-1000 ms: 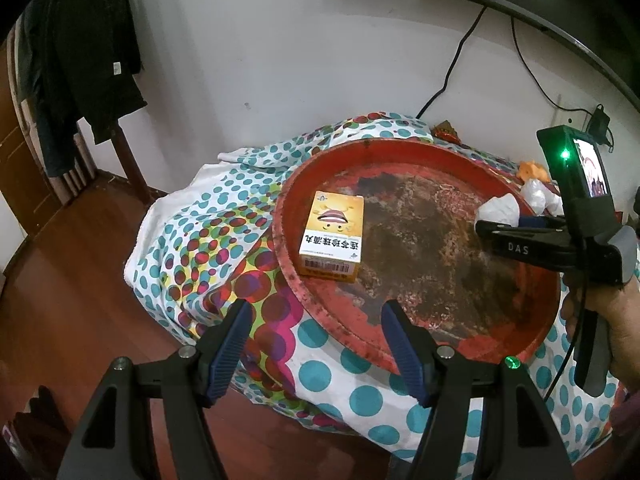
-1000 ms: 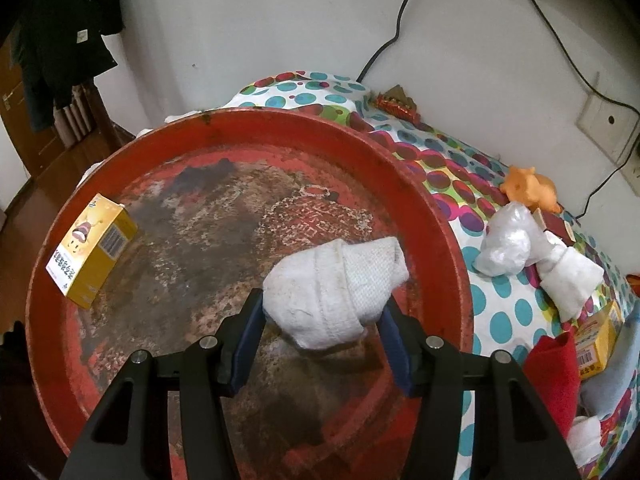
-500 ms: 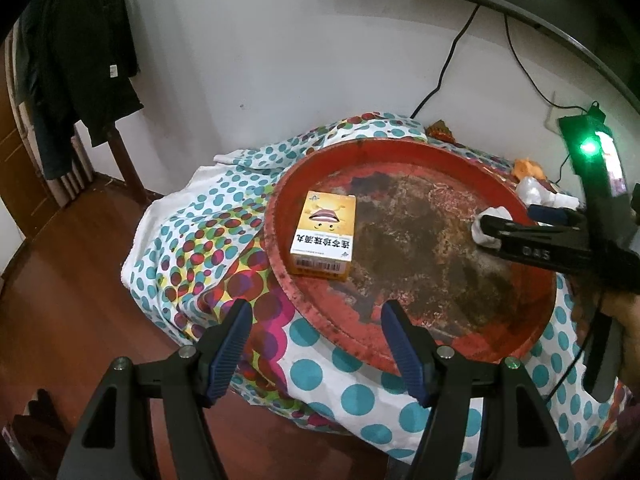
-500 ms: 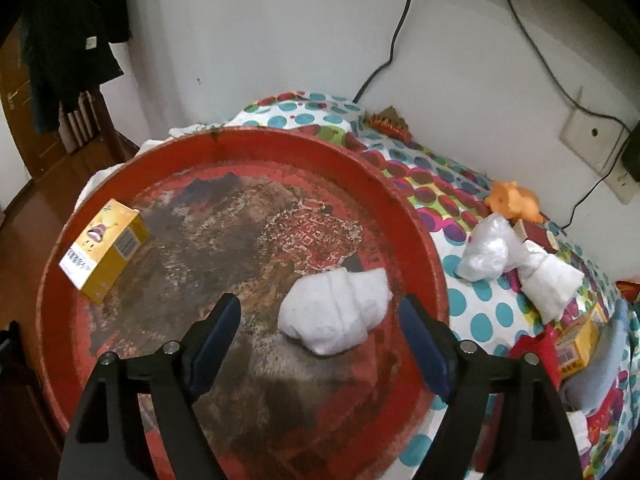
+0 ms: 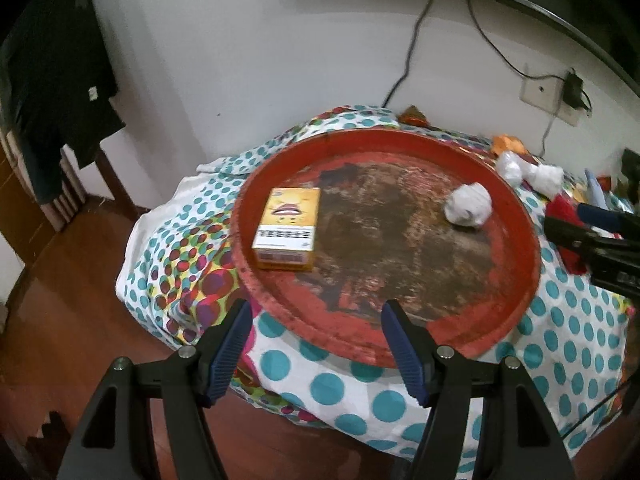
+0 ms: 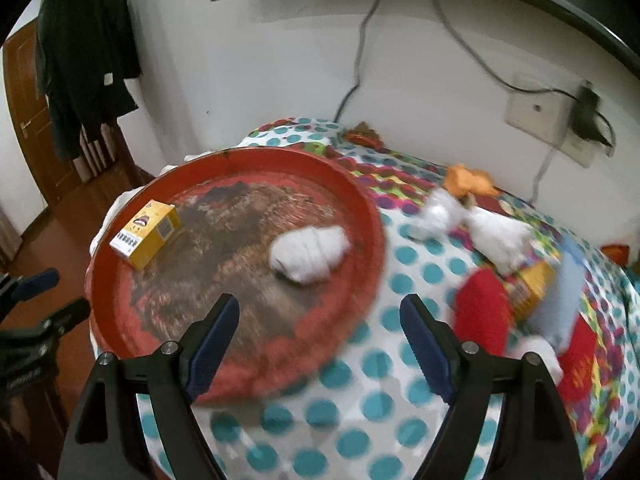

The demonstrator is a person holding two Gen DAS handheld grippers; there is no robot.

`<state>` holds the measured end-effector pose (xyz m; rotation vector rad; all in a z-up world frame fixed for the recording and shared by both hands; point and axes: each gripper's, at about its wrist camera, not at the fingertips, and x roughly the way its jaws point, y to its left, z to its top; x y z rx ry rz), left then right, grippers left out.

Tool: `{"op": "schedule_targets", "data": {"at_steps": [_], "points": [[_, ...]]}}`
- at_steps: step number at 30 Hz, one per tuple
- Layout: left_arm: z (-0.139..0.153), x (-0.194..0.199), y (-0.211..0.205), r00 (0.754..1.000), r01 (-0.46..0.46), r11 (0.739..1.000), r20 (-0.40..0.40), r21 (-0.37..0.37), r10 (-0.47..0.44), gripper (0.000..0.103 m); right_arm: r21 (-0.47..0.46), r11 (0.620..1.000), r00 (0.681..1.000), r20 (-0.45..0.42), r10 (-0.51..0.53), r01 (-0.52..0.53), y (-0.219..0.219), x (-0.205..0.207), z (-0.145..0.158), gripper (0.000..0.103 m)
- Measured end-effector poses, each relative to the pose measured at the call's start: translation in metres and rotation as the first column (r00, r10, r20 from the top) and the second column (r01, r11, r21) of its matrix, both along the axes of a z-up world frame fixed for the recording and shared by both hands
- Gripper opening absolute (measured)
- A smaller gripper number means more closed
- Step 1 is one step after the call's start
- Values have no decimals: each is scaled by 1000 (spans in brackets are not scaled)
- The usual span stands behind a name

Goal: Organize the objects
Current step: 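Move the right tool back toward the sock pile while the left tool returns too, then grasp the red embroidered sock with the right tool while the left tool reaches a white sock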

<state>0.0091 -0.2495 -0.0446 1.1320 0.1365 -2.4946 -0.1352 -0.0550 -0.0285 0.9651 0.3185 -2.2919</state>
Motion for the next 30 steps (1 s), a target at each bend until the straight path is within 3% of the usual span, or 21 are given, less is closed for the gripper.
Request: {"op": "schedule_targets", "data": {"at_steps": [10,16,21,25,30], "points": [[1,-4,50,991,134,990,4,-36,-134,69,44,978,978,-31,-204,205,139,-12,-2,81],[-8,-6,94,964,265,963,32,-42,-263,69,93,950,955,-44,-295,298,193,-33,-16,81],[-20,-5,141,920,390,919,77,-65,-385,69,104,944,950,-27,-311,312,215,-56,-35,81],[-17,-2,175,883,469,880,65,-71,-465,69,112,947,952,8,-304,302,217,-80,-53,81],[-17,-14,220,815,579,811,104,-86,-570,69,103,952,957,24,-291,287,209,-99,-64,81]]}}
